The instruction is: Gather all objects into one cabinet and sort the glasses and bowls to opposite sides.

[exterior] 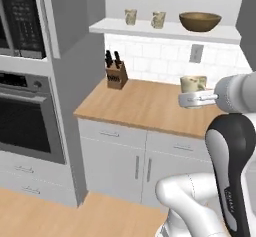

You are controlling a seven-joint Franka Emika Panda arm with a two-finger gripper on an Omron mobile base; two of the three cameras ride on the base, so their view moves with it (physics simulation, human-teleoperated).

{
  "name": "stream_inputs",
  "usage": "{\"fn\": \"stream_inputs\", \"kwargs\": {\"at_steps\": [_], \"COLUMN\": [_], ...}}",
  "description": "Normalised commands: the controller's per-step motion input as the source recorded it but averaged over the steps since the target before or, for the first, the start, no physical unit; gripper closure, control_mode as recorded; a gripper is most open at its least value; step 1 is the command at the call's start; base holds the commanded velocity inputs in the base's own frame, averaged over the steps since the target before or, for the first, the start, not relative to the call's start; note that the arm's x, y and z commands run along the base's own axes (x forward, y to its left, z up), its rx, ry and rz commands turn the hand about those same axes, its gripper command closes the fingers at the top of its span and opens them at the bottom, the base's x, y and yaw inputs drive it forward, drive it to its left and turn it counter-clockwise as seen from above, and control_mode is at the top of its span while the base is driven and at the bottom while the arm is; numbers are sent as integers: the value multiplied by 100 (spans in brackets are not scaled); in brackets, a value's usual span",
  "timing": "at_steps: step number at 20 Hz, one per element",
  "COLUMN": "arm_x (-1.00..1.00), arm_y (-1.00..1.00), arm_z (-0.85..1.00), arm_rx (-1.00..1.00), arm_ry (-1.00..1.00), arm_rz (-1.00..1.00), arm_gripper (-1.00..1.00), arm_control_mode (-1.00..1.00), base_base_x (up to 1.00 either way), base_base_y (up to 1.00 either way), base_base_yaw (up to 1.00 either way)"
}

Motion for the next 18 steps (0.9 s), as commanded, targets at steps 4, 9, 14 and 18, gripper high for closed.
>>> {"fn": "stream_inputs", "kwargs": {"at_steps": [4,9,14,18], "arm_x": [0,0,0,0], "arm_y": [0,0,0,0], "arm_z": [0,0,0,0], "arm_rx": [0,0,0,0], "arm_ry": [0,0,0,0], "arm_rz": [0,0,0,0], "arm_gripper": [100,100,100,100], "arm_control_mode": [100,100,100,100], "base_base_x": [94,66,18,50], "base_base_y": [17,44,78,34], "base_base_yaw": [-58,-47,-39,-35]}}
